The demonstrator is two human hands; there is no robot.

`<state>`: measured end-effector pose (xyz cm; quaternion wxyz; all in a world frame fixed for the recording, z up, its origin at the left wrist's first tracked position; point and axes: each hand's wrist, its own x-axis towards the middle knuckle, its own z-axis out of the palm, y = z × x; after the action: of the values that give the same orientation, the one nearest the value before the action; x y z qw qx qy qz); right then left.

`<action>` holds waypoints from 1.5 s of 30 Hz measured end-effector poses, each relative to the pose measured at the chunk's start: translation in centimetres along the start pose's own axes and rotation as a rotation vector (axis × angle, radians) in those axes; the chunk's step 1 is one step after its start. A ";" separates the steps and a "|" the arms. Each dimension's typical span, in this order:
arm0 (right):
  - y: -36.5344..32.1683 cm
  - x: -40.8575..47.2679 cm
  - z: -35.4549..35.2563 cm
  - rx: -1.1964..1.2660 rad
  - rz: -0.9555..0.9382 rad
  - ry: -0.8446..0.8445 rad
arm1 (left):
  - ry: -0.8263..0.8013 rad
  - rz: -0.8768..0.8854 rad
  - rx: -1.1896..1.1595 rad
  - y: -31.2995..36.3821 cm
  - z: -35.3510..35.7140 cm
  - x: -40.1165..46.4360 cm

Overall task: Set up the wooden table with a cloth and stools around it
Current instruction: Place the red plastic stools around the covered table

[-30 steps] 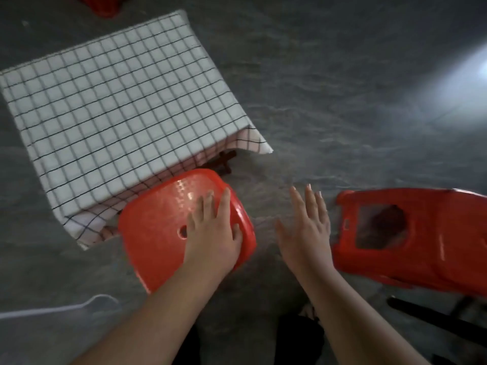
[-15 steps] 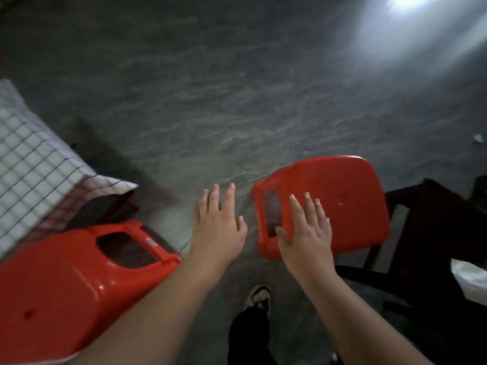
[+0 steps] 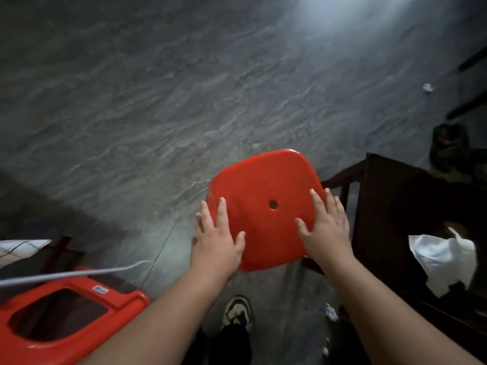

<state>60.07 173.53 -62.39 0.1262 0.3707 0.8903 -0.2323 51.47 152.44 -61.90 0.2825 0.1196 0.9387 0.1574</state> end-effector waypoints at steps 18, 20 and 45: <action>0.3 4.7 2.5 0.169 0.062 -0.057 | -0.086 -0.091 -0.224 0.6 3.0 4.8; -1.6 4.5 2.4 0.152 0.063 -0.032 | -0.094 -0.089 -0.249 -0.5 1.3 5.4; -58.6 9.0 12.1 -0.101 -0.547 -0.244 | 0.332 -0.536 -0.622 -37.8 -29.8 13.9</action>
<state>12.37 136.60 -57.62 0.1831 0.0796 0.9459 -0.2558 18.14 115.22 -58.92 0.1811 -0.2456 0.8772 0.3708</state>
